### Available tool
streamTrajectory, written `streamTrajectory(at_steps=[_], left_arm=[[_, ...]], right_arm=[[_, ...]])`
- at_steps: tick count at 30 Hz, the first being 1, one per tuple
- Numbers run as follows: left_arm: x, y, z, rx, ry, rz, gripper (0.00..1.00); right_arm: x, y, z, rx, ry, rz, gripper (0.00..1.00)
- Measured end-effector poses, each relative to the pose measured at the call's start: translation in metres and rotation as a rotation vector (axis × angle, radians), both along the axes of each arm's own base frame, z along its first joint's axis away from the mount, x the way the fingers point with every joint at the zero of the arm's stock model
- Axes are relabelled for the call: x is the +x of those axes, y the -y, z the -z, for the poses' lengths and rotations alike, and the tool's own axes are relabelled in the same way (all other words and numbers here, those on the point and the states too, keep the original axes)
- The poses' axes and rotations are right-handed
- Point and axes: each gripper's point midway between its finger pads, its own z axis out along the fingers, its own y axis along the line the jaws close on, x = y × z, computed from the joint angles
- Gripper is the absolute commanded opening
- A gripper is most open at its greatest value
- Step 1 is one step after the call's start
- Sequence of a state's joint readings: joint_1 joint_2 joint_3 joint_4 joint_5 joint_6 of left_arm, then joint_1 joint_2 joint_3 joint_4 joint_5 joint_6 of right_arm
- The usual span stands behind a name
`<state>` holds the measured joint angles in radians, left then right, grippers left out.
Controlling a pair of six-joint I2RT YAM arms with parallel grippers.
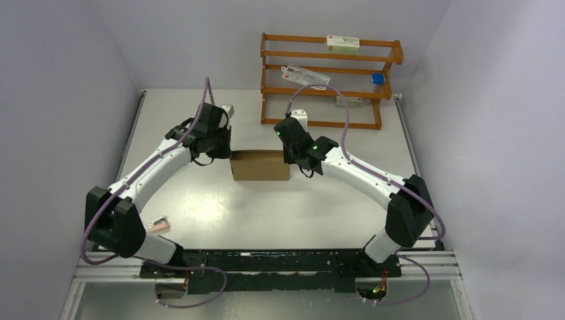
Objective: Fold the paper box
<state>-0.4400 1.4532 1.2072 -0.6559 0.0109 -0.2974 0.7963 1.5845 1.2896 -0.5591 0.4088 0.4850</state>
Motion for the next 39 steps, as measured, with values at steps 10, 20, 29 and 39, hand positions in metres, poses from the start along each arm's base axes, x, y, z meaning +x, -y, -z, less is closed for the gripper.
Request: streamTrajectory(at_steps=[10,20,29,39], left_arm=[[-0.007,-0.001,0.01,-0.036,0.055,-0.011,0.1],[-0.012,0.0,0.012,-0.067,0.083,-0.018,0.36],[-0.024,-0.001,0.002,-0.121,0.087,-0.046,0.57],[-0.021,-0.01,-0.023,-0.151,0.133,-0.054,0.53]], right_arm=[[-0.002,-0.001,0.001,0.041,0.024,-0.01,0.17],[-0.024,0.0,-0.003,0.169,-0.019,-0.049,0.7],[-0.006,0.022,-0.028,0.393,-0.008,0.077,0.77],[0.003,0.032,-0.026,0.401,-0.045,0.013,0.66]])
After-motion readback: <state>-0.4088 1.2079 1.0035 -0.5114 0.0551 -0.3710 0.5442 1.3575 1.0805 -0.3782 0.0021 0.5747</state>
